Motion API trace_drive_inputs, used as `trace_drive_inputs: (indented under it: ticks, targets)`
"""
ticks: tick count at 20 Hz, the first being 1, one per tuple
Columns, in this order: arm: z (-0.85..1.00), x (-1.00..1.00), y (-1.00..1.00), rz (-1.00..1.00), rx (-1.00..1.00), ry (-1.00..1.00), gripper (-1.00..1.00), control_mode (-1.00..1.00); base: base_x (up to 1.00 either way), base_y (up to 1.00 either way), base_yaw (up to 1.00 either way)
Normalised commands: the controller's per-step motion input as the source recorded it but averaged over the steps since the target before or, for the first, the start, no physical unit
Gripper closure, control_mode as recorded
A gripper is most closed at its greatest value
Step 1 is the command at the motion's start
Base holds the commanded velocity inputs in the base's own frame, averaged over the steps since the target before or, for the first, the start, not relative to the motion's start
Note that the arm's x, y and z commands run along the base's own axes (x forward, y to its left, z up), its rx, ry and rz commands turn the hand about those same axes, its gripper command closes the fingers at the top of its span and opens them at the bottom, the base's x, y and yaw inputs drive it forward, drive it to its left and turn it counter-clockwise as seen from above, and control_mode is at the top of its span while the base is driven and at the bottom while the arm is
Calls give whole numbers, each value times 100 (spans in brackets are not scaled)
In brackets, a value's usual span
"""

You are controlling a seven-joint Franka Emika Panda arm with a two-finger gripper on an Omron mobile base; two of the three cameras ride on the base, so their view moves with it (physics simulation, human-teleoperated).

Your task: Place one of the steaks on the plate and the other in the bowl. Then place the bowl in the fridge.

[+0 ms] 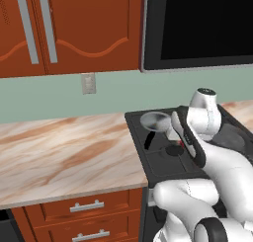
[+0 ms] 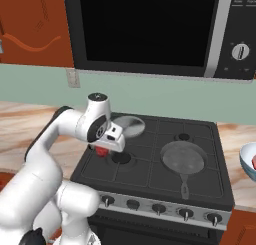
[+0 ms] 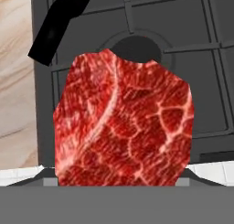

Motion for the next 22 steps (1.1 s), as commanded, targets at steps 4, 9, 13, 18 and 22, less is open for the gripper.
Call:
trace_drive_inputs:
  ticks: [4, 9, 13, 18, 22]
  targets:
    - [52, -96, 0, 0, 0, -3, 100, -100, 0, 0, 0]
    - [49, -34, 0, 0, 0, -2, 100, -100, 0, 0, 0]
    - [0, 0, 1, 0, 0, 0, 100, -100, 0, 0, 0]
    - [0, 0, 0, 0, 0, 0, 100, 100, -3, -1, 0]
    - [0, 0, 0, 0, 0, 0, 100, 100, 0, -95, 0]
